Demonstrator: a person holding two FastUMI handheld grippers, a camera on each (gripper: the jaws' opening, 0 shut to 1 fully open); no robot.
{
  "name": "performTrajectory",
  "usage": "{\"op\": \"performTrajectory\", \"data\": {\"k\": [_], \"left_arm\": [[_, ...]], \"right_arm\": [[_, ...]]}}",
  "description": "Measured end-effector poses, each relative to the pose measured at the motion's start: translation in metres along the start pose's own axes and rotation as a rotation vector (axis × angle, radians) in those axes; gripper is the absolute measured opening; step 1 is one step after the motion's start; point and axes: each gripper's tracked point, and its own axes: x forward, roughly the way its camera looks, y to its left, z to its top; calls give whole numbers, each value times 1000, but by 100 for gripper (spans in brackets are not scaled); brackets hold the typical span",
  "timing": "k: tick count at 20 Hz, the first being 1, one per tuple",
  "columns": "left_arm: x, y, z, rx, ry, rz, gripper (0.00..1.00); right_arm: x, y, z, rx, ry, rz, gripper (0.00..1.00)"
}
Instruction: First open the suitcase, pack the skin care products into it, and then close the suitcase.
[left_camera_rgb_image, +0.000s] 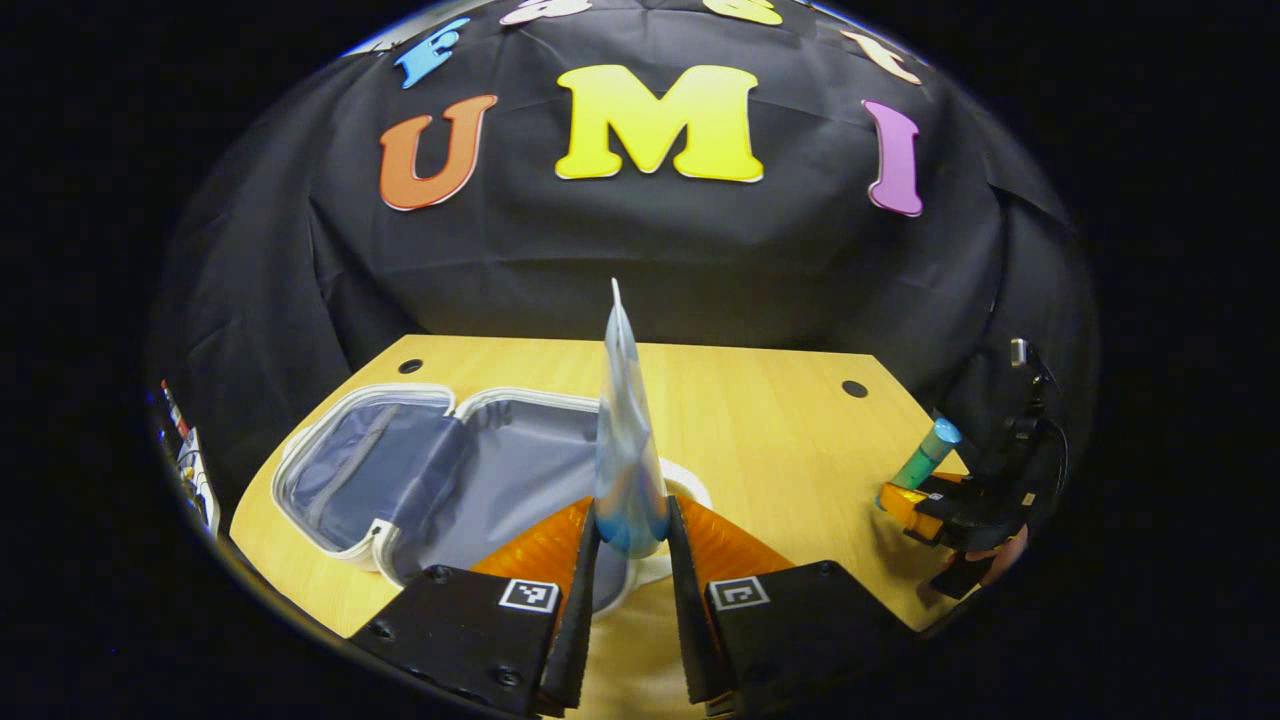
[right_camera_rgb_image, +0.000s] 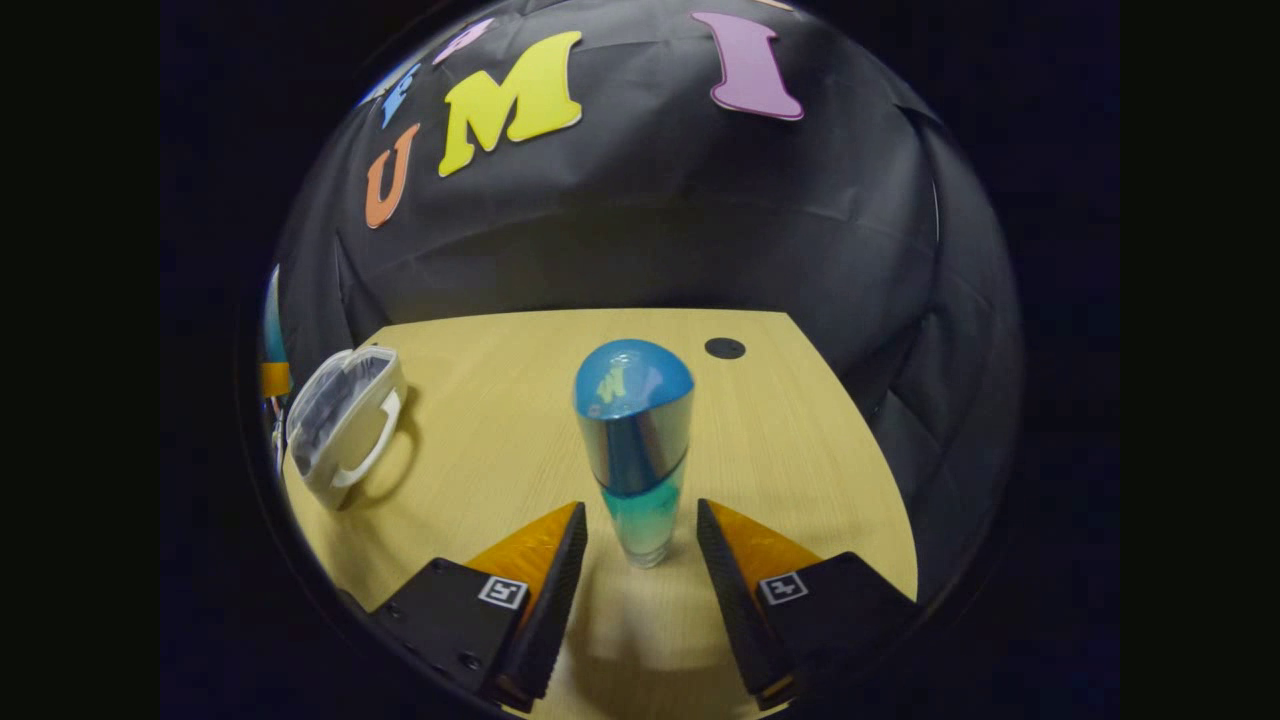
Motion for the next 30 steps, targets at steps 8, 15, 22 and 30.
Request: {"op": "performTrajectory", "data": {"k": [8, 15, 22, 30], "left_arm": [[-4, 62, -5, -41, 33, 56, 40], [29, 87, -39, -44, 160, -106, 40], [63, 105, -102, -66, 382, -142, 41], [75, 111, -129, -1, 560, -107, 41]], "right_arm": [[1, -4, -1, 11, 39, -50, 37], [-73, 32, 53, -13, -16, 29, 34], [-143, 75, 108, 89, -79, 57, 34], [-180, 94, 129, 82, -137, 46, 34]]}}
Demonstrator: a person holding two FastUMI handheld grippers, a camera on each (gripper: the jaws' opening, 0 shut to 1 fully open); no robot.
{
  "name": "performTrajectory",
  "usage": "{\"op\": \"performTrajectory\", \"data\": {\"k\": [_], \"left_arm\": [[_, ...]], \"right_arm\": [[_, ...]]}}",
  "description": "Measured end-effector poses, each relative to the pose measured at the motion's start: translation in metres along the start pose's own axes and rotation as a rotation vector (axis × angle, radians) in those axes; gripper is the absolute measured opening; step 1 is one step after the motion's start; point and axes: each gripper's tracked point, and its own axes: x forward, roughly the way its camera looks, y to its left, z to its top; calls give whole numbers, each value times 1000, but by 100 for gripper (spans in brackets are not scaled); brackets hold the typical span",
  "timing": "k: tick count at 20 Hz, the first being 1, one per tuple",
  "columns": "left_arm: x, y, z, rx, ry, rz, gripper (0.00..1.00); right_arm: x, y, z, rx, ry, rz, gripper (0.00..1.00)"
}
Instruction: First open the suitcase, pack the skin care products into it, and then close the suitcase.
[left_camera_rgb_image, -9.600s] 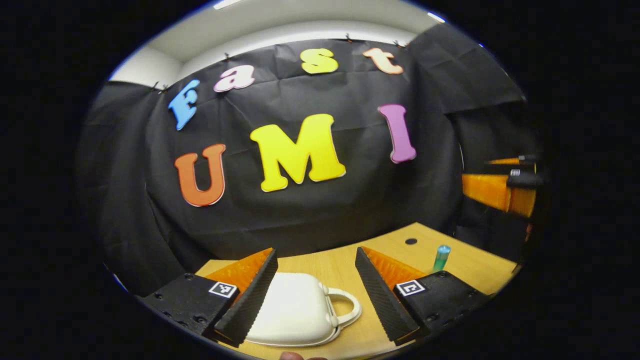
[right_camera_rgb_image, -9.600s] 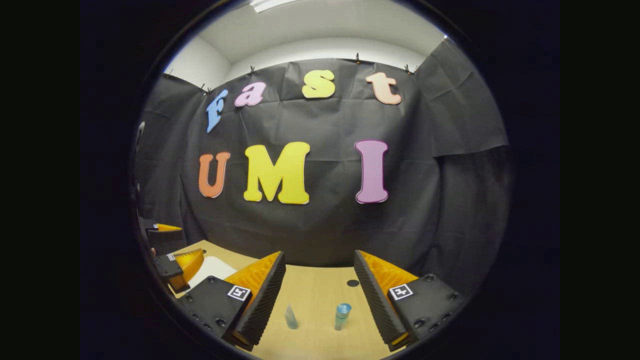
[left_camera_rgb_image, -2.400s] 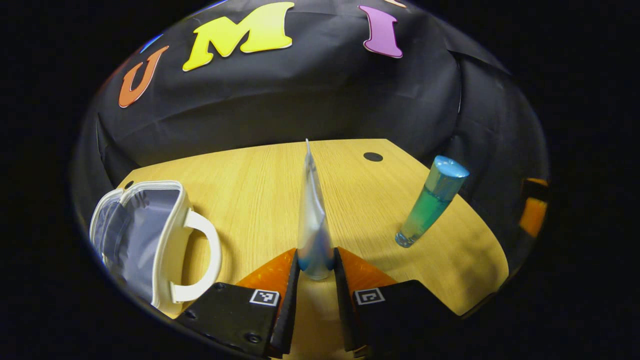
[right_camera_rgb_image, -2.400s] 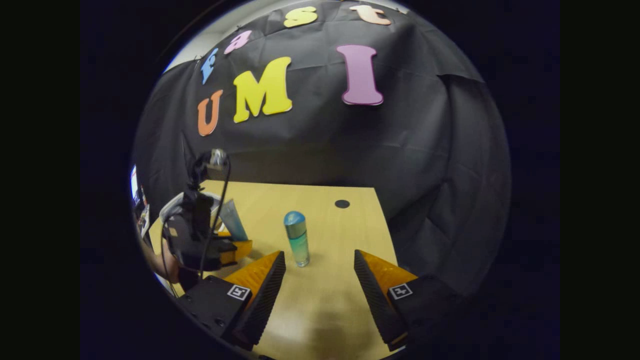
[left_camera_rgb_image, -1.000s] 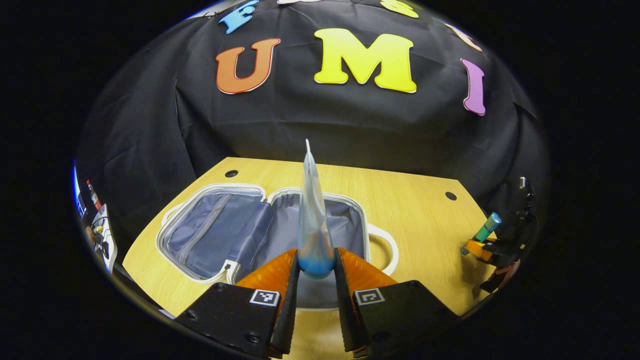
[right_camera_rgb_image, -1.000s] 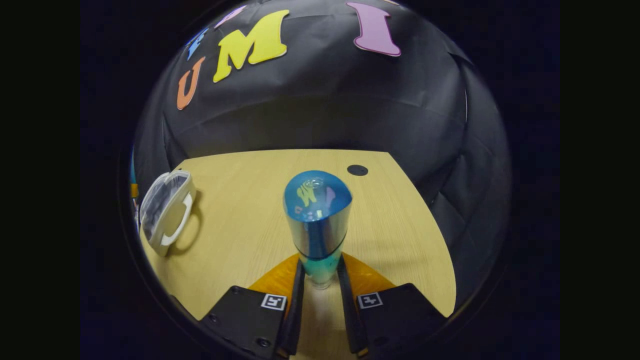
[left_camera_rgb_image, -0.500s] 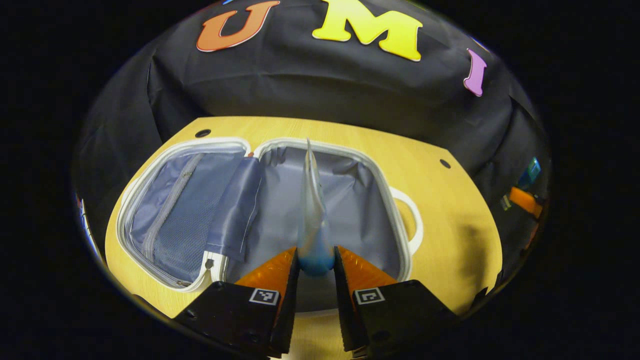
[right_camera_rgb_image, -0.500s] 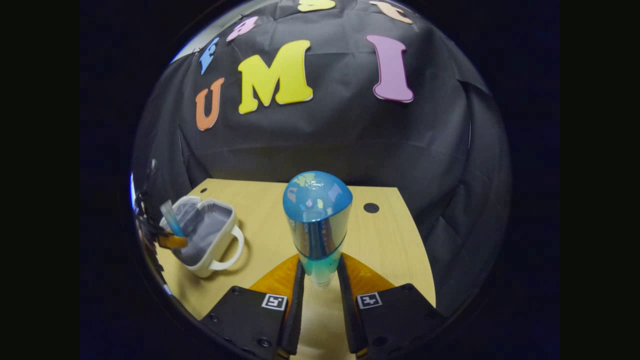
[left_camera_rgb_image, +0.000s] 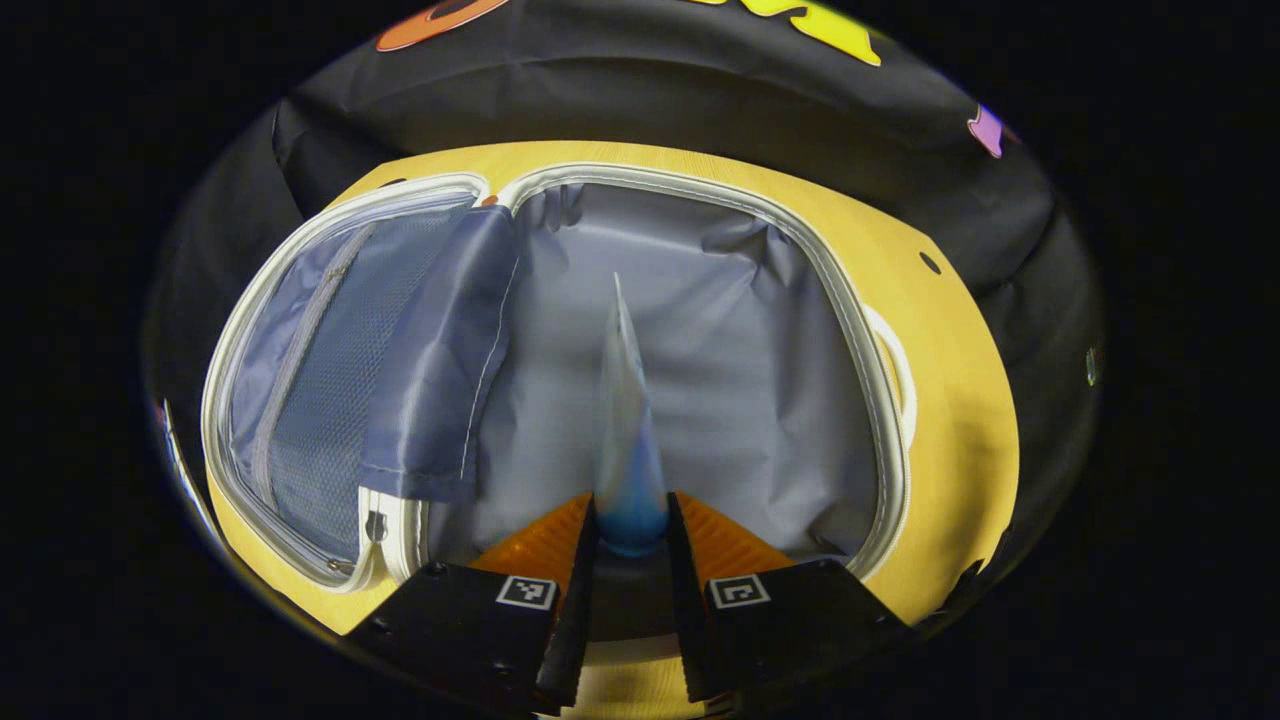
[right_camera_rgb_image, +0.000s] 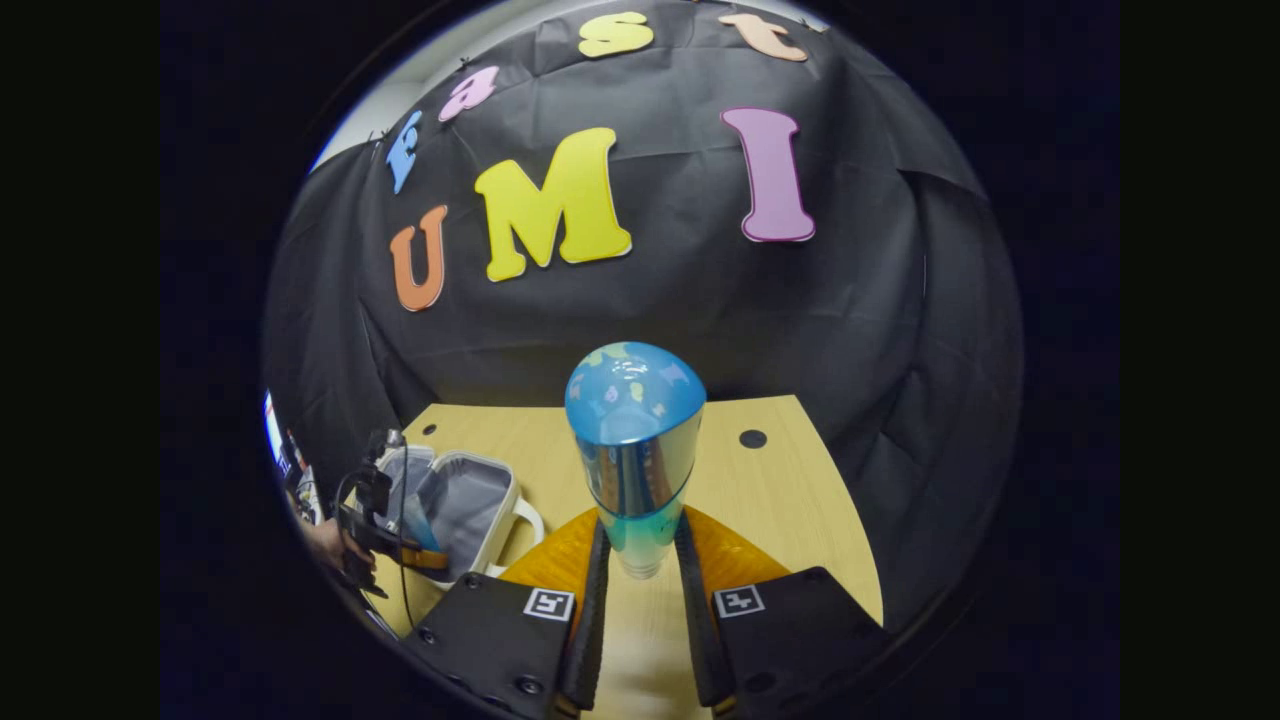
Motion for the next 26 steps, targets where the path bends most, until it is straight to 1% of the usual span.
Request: {"op": "performTrajectory", "data": {"k": [1, 2, 3, 4, 7, 8, 9, 10, 11, 12, 13, 15, 17, 18, 19, 20, 21, 22, 23, 24, 26], "left_arm": [[1, 2, 3, 18, 3, 12, 42], [2, 2, 5, 31, 6, 21, 49], [4, 3, 6, 38, 17, 28, 49], [5, 3, 5, 33, 28, 29, 43], [9, 3, 5, 5, 43, 25, 43], [8, 3, 4, -1, 45, 24, 49], [8, 2, 5, -8, 42, 20, 50], [7, 0, 5, -11, 41, 10, 44], [7, -1, 5, -23, 35, 4, 45], [7, -4, 5, -37, 32, -7, 60], [5, -7, 6, -49, 29, -18, 54], [3, -9, 4, -65, 28, -30, 78], [-4, -11, 6, -74, 12, -46, 79], [-12, -14, 9, -88, -15, -69, 80], [-22, -18, 14, -102, -49, -94, 81], [-35, -20, 19, -112, -92, -116, 83], [-52, -18, 27, -113, -148, -126, 83], [-68, -13, 36, -105, -212, -126, 85], [-85, -6, 41, -87, -265, -119, 96], [-100, 6, 40, -81, -306, -100, 99], [-120, 25, 32, -79, -353, -81, 99]], "right_arm": [[-4, 4, 0, 3, 0, 6, 34], [-6, 6, 0, -2, -1, 12, 34], [-7, 9, 0, -13, -1, 15, 34], [-9, 10, 0, -23, 0, 19, 34], [-13, 18, 0, -27, 7, 36, 34], [-14, 20, -1, -27, 11, 41, 34], [-14, 26, -3, -29, 20, 52, 34], [-14, 31, -7, -37, 31, 66, 34], [-14, 37, -13, -47, 48, 79, 34], [-13, 44, -15, -57, 61, 94, 31], [-13, 52, -19, -65, 74, 109, 34], [-11, 70, -23, -86, 90, 139, 34], [-7, 93, -27, -111, 104, 177, 34], [-4, 106, -29, -124, 113, 201, 34], [2, 121, -31, -129, 124, 226, 34], [7, 137, -35, -132, 135, 251, 34], [13, 152, -41, -136, 150, 269, 34], [21, 168, -45, -140, 165, 287, 34], [28, 186, -52, -144, 183, 307, 34], [36, 203, -60, -147, 206, 328, 34], [56, 237, -80, -147, 261, 357, 34]]}}
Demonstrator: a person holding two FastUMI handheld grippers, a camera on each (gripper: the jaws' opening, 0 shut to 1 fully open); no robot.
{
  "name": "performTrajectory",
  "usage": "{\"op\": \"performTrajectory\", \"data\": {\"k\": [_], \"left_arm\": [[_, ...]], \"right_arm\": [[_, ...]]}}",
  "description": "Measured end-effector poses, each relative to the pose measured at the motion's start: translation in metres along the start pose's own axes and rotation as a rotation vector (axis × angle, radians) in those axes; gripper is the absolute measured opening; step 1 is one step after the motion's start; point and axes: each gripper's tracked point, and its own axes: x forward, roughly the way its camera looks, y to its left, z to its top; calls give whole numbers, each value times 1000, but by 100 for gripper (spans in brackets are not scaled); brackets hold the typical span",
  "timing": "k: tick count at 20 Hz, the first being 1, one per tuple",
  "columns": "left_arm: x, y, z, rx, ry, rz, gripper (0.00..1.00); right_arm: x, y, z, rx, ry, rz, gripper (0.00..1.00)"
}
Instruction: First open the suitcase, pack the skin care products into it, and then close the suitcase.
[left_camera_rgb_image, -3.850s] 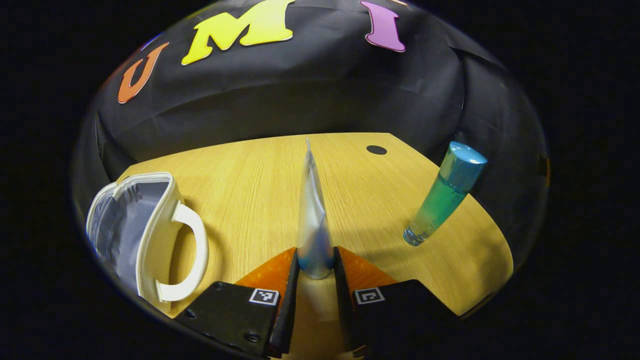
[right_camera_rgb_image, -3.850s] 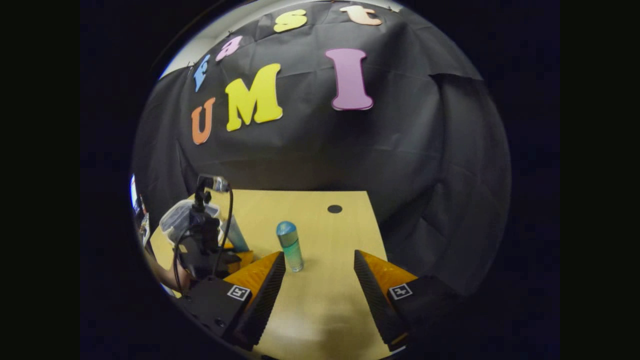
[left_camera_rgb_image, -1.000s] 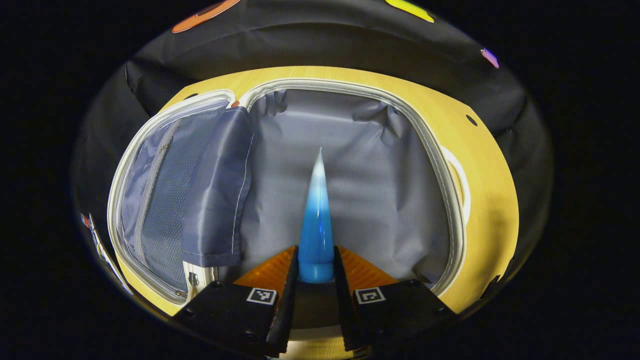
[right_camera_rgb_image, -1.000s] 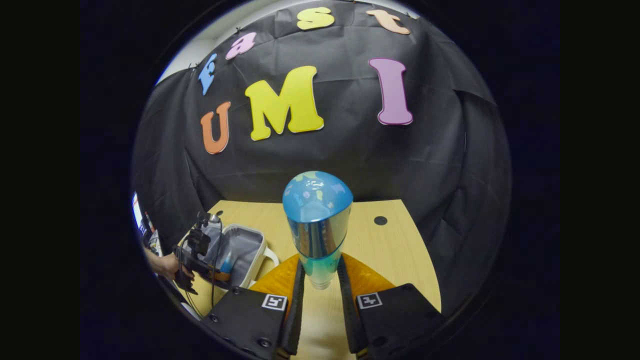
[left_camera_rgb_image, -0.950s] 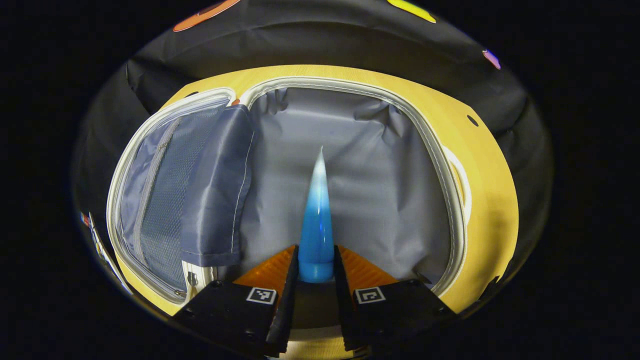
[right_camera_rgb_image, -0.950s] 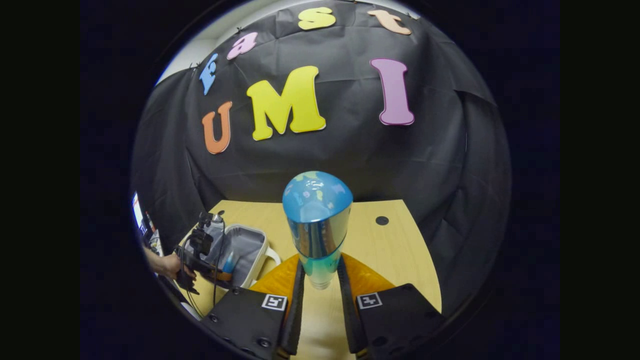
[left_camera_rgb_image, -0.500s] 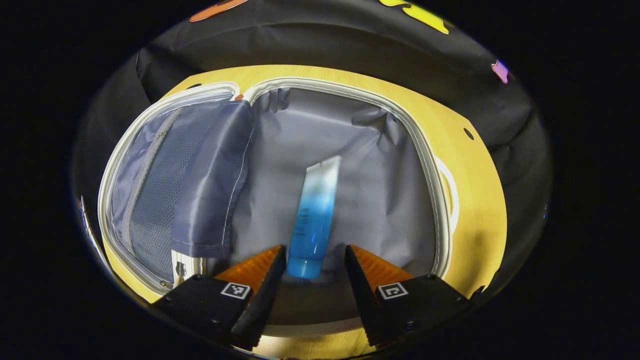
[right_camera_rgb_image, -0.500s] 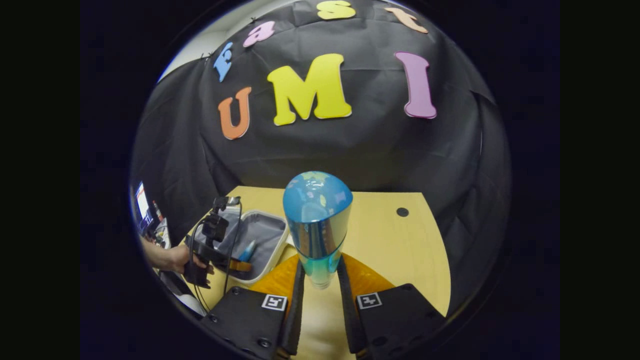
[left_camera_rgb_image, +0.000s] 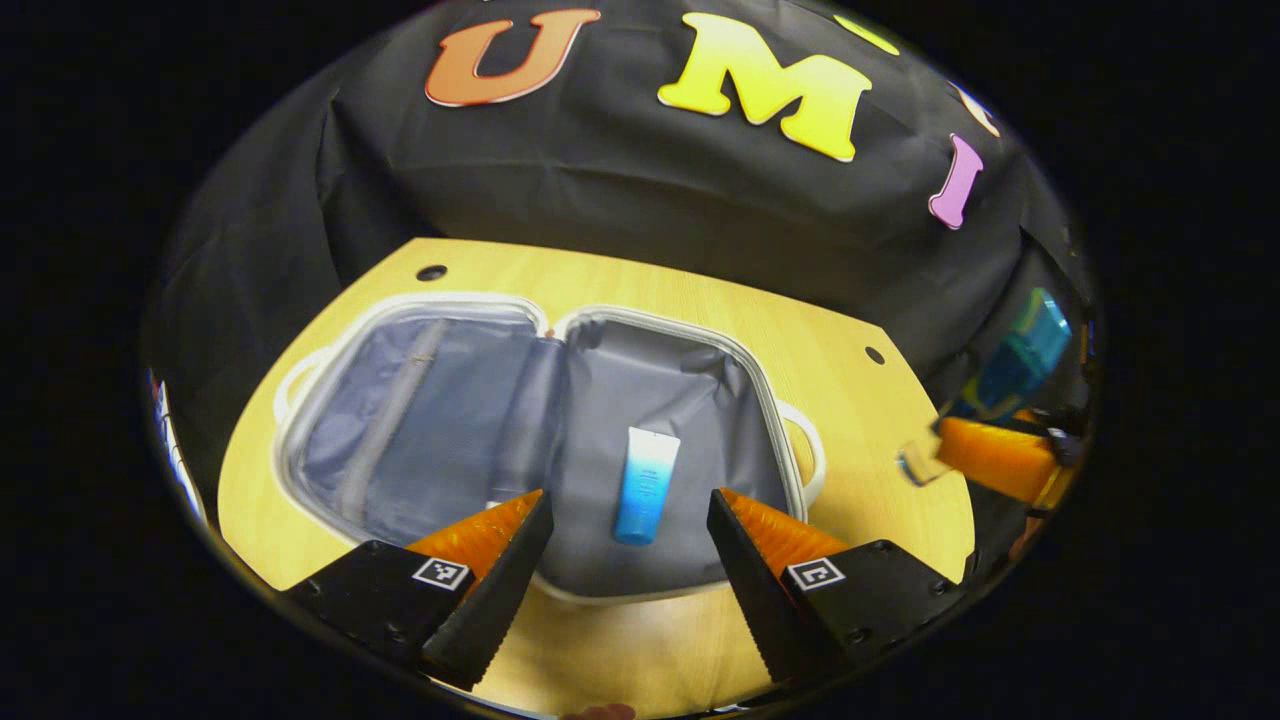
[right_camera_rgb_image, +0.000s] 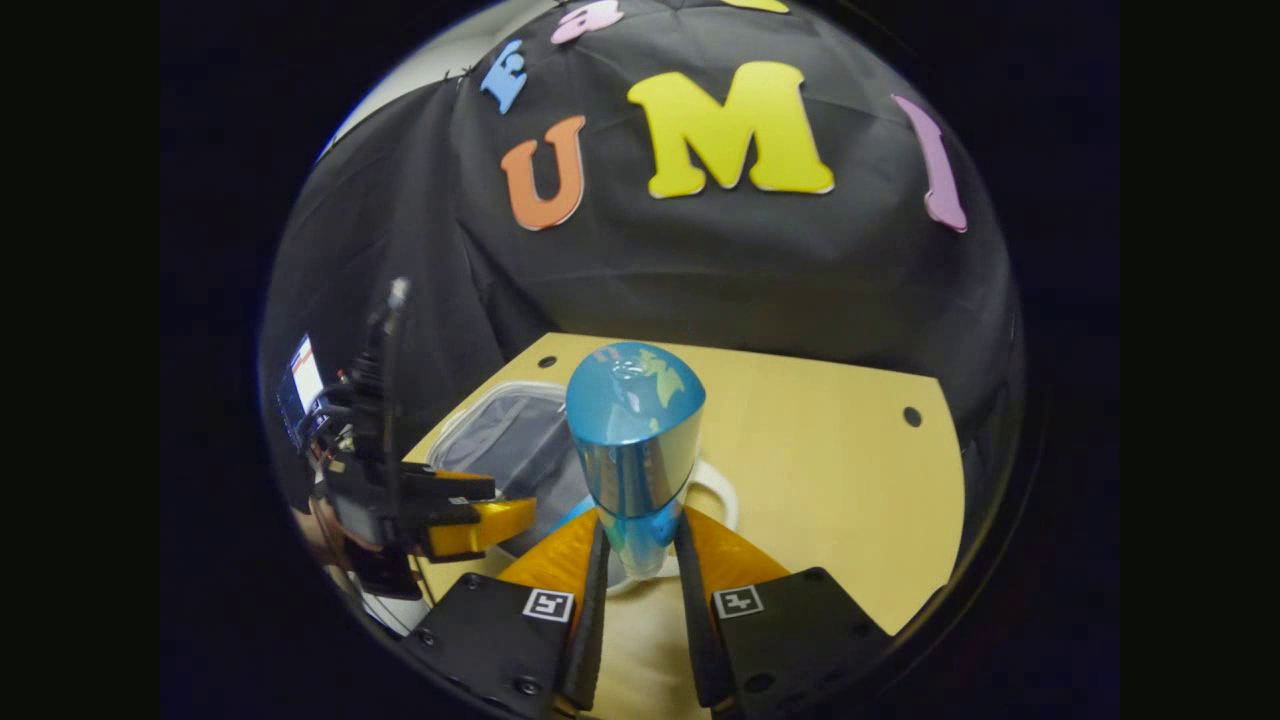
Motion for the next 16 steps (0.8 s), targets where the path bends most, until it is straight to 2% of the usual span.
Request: {"op": "performTrajectory", "data": {"k": [3, 7, 10, 11, 12, 14, 16], "left_arm": [[-29, 37, -11, -25, -16, 43, 99], [-48, 87, -40, -122, 4, 92, 99], [-63, 114, -50, -188, 9, 124, 99], [-65, 122, -53, -206, 10, 134, 99], [-64, 127, -54, -219, 9, 143, 99], [-64, 138, -54, -233, 2, 154, 99], [-68, 141, -53, -252, 4, 147, 99]], "right_arm": [[58, 26, -24, 27, 98, 15, 34], [106, 30, -70, 85, 233, -38, 34], [120, 25, -91, 165, 311, -79, 34], [121, 25, -95, 198, 331, -93, 31], [123, 24, -95, 217, 341, -106, 34], [130, 24, -99, 224, 373, -122, 31], [138, 24, -97, 234, 391, -138, 34]]}}
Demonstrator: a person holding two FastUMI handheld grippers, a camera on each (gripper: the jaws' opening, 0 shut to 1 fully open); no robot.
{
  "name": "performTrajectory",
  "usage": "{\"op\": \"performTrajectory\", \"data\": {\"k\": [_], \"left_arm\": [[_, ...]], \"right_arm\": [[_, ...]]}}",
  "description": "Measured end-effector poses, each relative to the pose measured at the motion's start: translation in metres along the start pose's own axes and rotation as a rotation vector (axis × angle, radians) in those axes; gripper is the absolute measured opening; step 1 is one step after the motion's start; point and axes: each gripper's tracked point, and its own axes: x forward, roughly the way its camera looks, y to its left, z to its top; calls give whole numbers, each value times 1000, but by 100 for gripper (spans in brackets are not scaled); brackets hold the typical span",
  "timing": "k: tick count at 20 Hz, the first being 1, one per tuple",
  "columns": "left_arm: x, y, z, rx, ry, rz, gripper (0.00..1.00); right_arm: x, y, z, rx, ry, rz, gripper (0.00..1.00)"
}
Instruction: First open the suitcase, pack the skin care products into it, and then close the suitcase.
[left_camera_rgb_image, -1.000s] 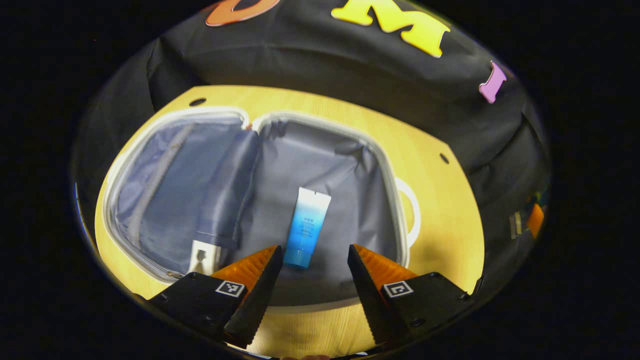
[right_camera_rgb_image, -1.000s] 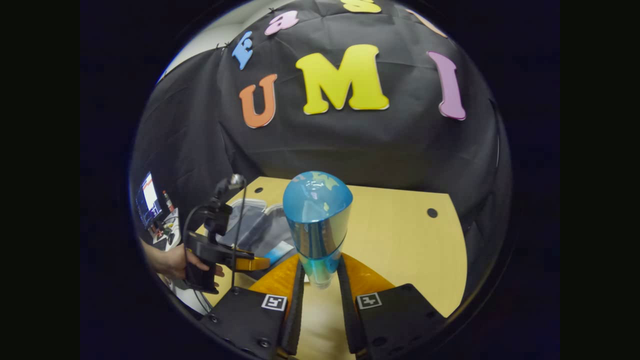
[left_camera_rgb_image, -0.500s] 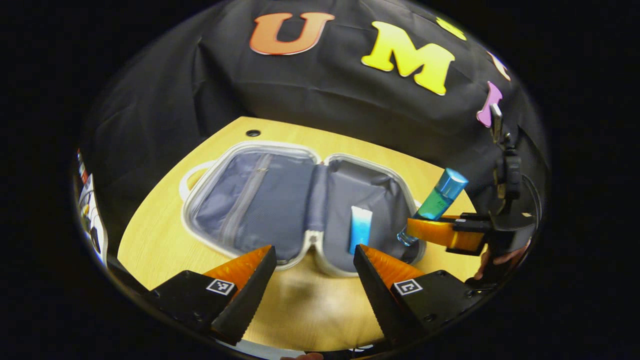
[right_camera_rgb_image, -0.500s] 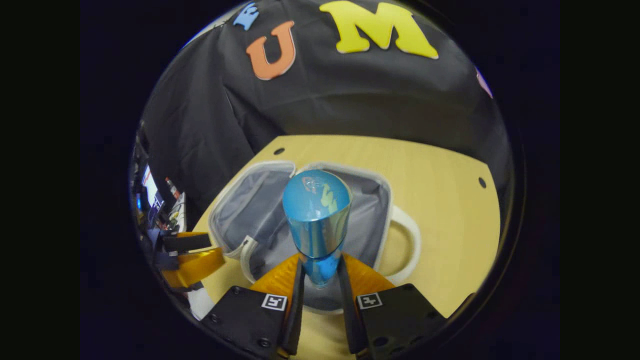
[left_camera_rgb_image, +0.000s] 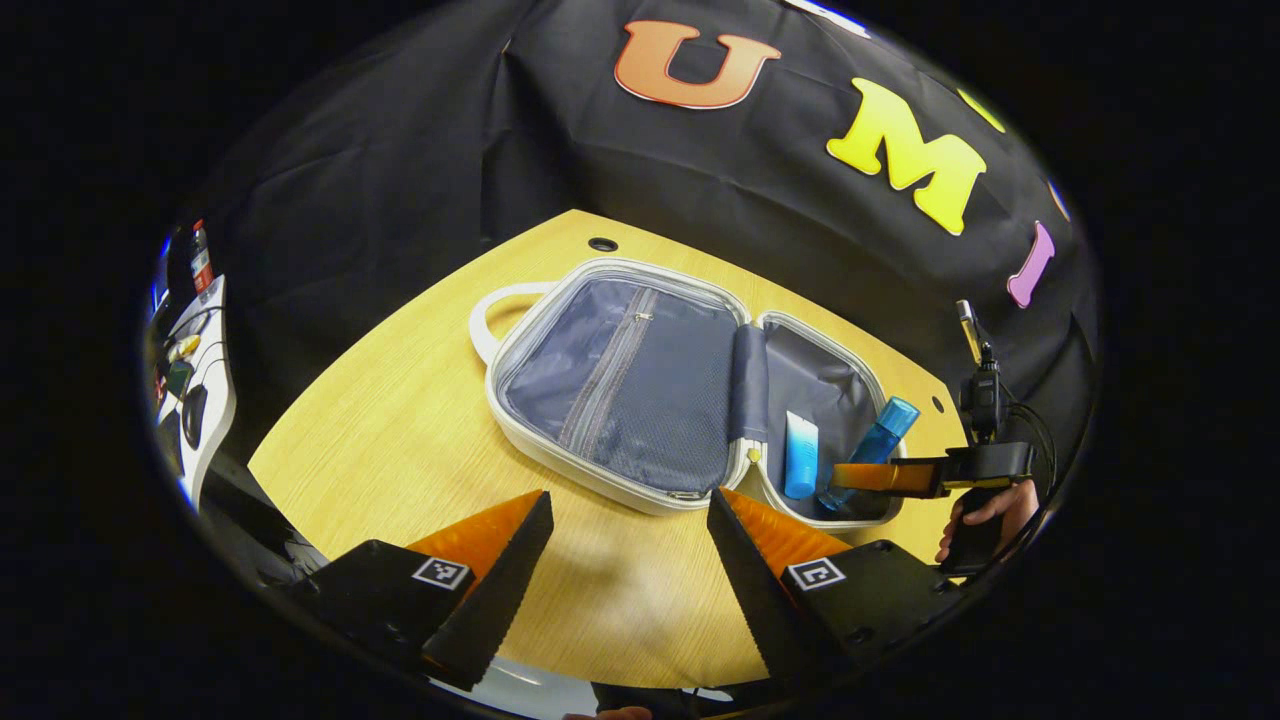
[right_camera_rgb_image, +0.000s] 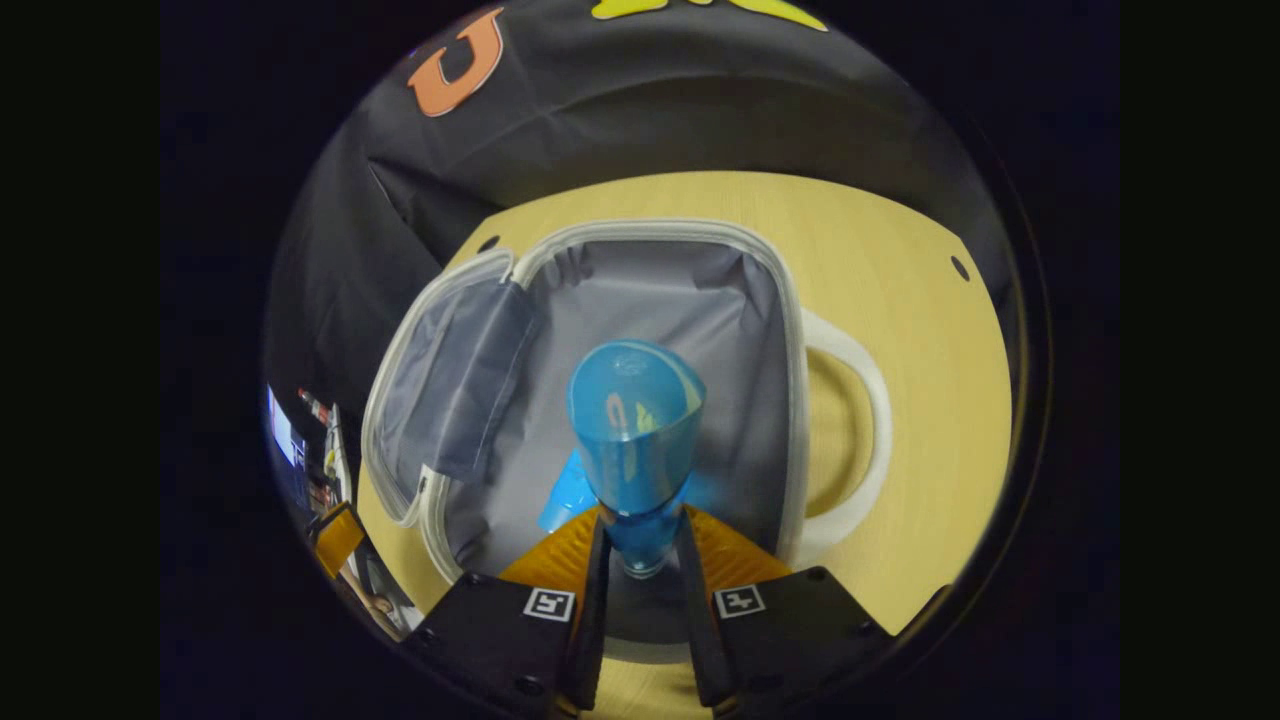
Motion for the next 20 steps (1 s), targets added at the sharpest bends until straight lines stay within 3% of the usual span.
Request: {"op": "performTrajectory", "data": {"k": [1, 6, 12, 18, 20], "left_arm": [[0, 0, 2, -10, -2, -5, 99], [-1, 3, 9, -23, -24, -4, 99], [-2, 6, 9, -50, -20, 1, 99], [-4, 9, 23, 27, -73, 10, 99], [-4, 9, 29, 50, -91, 9, 99]], "right_arm": [[2, 0, 3, 15, 3, -7, 31], [15, -10, 1, 69, 53, -62, 34], [18, -16, -4, 7, 88, -125, 34], [6, -9, -1, -48, 48, -121, 38], [-6, -6, -2, -92, 30, -100, 47]]}}
